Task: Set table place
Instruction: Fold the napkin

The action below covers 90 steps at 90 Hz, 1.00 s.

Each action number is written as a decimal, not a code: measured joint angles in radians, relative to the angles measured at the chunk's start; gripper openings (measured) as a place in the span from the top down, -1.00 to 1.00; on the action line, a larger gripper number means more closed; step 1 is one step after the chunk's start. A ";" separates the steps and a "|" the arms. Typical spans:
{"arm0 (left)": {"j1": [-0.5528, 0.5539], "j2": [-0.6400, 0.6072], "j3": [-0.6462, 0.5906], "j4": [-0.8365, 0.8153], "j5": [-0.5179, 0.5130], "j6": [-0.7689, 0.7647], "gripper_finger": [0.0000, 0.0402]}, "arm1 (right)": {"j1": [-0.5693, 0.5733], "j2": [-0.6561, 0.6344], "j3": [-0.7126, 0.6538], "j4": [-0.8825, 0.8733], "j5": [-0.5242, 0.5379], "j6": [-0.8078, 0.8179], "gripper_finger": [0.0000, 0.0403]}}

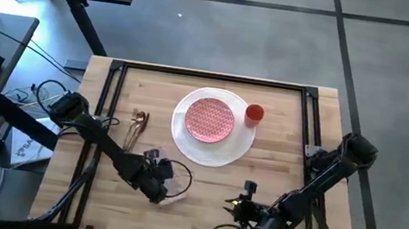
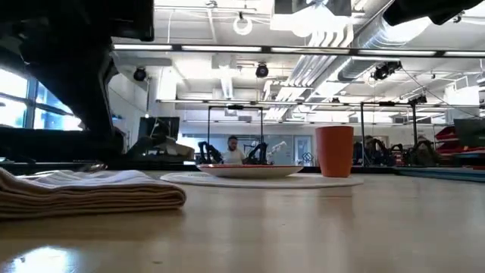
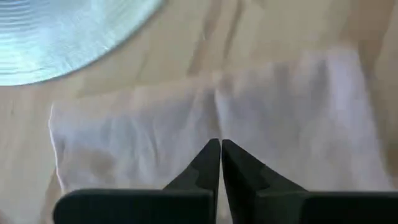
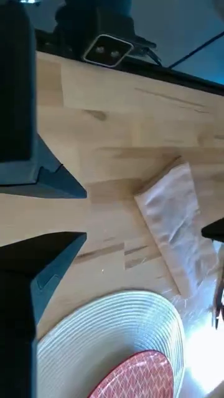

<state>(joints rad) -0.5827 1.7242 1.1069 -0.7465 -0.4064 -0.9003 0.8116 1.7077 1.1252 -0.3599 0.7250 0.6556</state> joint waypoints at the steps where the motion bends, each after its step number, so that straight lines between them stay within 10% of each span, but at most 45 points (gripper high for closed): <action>1: 0.000 0.003 -0.002 0.004 0.000 -0.011 1.00 | 0.000 0.000 0.000 0.000 0.000 0.000 0.63; 24: 0.008 0.106 -0.111 0.299 0.059 -0.049 1.00 | 0.006 0.000 -0.001 0.009 0.006 -0.006 0.63; 48: 0.082 0.243 -0.062 0.919 0.114 0.392 1.00 | -0.018 0.007 -0.001 0.014 0.008 0.048 0.63; 67: 0.113 0.164 0.067 0.731 0.042 0.479 1.00 | -0.087 0.139 -0.002 0.152 -0.104 0.091 0.63; 90: 0.039 -0.023 0.001 0.307 -0.131 0.101 1.00 | -0.204 0.348 -0.002 0.463 -0.260 0.075 0.64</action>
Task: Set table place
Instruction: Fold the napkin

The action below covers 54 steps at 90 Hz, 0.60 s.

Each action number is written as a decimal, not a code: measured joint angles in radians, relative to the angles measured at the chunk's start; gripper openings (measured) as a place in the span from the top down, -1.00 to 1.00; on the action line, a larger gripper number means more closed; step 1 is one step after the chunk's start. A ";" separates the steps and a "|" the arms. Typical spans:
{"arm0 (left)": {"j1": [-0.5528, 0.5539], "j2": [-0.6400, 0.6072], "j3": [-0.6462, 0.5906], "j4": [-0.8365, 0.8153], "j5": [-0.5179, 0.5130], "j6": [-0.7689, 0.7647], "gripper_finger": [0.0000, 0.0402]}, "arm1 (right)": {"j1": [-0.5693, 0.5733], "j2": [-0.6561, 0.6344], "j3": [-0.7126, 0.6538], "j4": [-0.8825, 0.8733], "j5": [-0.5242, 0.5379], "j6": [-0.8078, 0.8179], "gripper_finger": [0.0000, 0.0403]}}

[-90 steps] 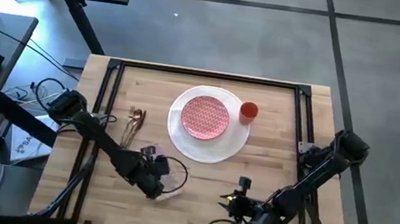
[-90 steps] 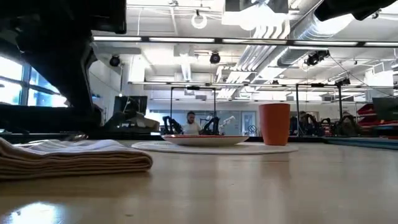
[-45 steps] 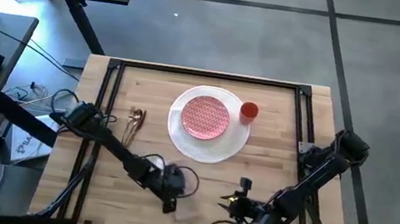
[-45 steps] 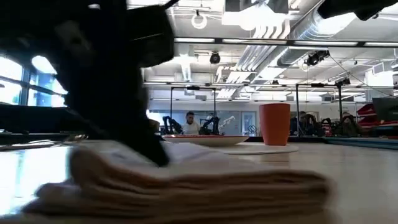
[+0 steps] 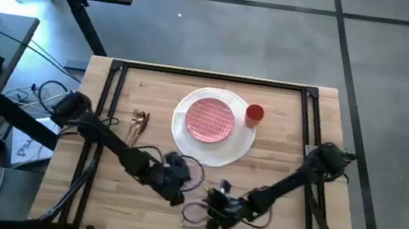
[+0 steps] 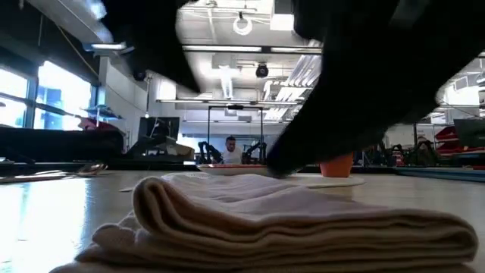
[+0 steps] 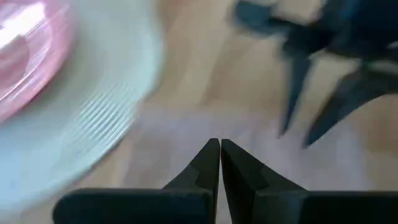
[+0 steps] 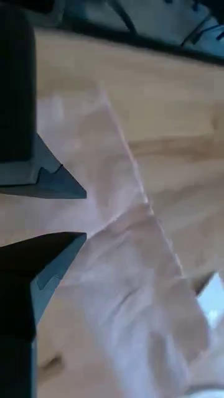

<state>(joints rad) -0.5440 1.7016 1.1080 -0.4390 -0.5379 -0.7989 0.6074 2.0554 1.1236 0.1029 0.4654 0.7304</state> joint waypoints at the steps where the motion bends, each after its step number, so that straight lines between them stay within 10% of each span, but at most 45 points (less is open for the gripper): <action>1: -0.005 -0.007 -0.007 -0.017 -0.006 -0.022 1.00 | -0.003 0.005 0.000 -0.002 -0.002 0.005 0.64; 29: -0.102 -0.172 -0.182 -0.241 -0.078 -0.508 1.00 | 0.018 -0.038 0.003 -0.287 -0.005 0.241 0.84; 54: -0.122 -0.171 -0.215 -0.268 -0.078 -0.580 1.00 | 0.152 -0.145 -0.001 -0.835 -0.013 0.651 0.98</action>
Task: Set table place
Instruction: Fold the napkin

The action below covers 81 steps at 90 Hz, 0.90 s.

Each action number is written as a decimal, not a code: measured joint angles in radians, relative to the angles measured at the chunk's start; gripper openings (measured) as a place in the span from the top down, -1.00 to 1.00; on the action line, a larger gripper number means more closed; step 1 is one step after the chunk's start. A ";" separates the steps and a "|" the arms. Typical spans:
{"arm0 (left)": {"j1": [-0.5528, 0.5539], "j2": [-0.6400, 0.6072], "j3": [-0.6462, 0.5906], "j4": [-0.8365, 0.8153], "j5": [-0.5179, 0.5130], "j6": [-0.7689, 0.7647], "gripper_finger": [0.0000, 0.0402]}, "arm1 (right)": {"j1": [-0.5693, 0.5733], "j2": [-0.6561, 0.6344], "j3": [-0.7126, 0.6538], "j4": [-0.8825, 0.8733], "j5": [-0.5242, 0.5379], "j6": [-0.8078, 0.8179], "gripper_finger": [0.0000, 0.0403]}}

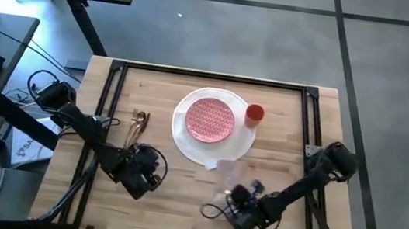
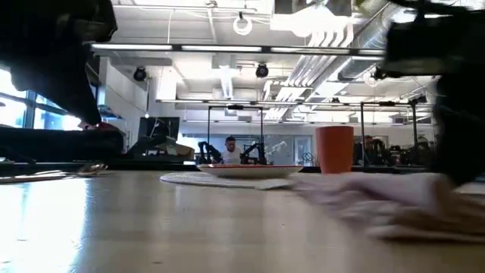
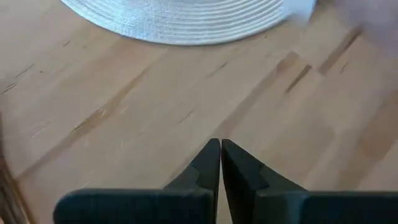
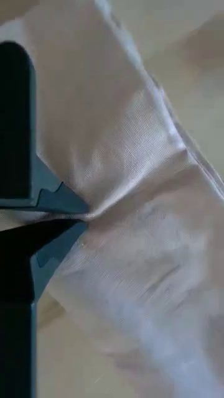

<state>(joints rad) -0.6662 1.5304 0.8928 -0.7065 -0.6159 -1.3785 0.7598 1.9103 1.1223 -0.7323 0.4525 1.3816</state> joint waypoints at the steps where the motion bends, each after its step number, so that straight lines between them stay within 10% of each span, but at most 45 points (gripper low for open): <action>1: 0.000 0.000 0.000 0.000 0.000 0.000 1.00 | 0.006 -0.005 -0.001 -0.015 -0.003 0.013 0.98; 31: 0.002 -0.006 0.000 -0.030 0.018 -0.055 1.00 | 0.066 -0.080 -0.021 -0.055 0.191 0.177 0.99; 51: 0.004 -0.006 0.000 -0.135 0.082 -0.133 0.95 | 0.063 -0.062 -0.203 0.276 0.148 0.204 0.99; 81: 0.005 -0.009 0.000 -0.250 0.108 -0.183 0.82 | 0.159 -0.260 -0.347 0.010 0.051 0.346 0.99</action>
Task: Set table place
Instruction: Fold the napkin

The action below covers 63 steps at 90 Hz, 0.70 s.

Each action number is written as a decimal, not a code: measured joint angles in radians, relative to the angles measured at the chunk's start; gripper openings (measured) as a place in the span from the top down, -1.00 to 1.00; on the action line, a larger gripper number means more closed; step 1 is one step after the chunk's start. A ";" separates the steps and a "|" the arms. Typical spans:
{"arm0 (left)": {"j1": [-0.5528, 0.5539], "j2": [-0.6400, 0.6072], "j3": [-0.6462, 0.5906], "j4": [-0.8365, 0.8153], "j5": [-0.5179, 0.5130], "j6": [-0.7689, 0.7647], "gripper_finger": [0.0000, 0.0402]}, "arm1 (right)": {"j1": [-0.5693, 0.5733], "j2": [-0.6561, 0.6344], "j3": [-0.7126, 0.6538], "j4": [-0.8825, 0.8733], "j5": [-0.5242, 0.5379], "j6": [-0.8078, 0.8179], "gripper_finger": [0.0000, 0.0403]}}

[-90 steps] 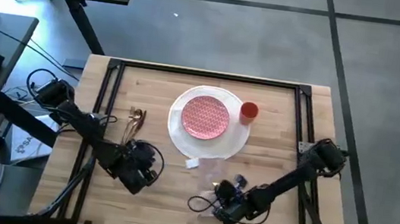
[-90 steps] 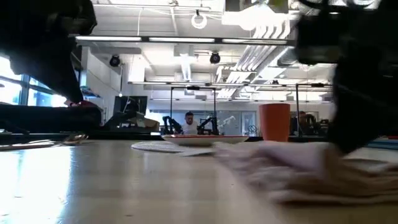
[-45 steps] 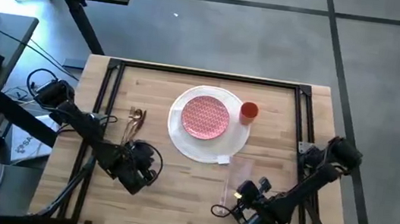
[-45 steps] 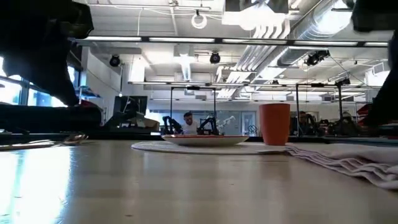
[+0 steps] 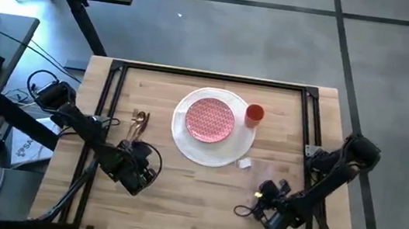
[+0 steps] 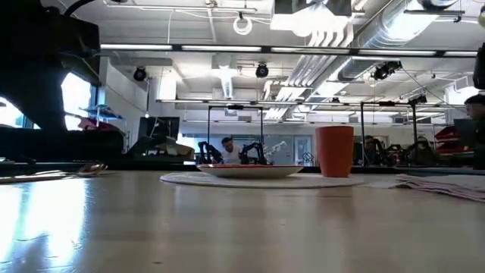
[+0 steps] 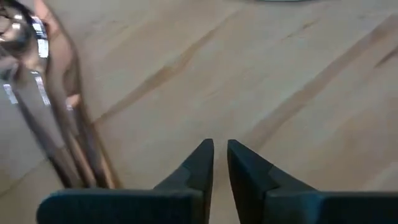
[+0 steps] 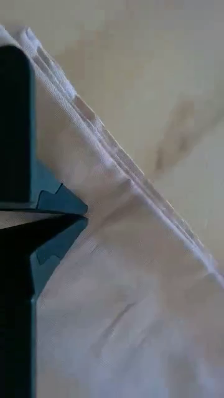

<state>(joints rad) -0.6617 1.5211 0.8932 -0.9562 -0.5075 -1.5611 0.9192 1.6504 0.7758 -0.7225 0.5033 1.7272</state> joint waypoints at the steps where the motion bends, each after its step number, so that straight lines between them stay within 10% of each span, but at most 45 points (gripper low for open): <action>1: 0.000 0.000 0.000 -0.004 0.000 -0.001 0.82 | 0.000 -0.009 -0.006 -0.004 0.001 0.000 0.99; 63: -0.002 -0.055 0.000 -0.068 0.016 -0.006 0.70 | -0.031 -0.033 -0.102 0.021 0.049 0.021 1.00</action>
<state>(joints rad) -0.6632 1.4662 0.8936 -1.0244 -0.4919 -1.5673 0.8880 1.6179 0.6738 -0.7020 0.5526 1.7487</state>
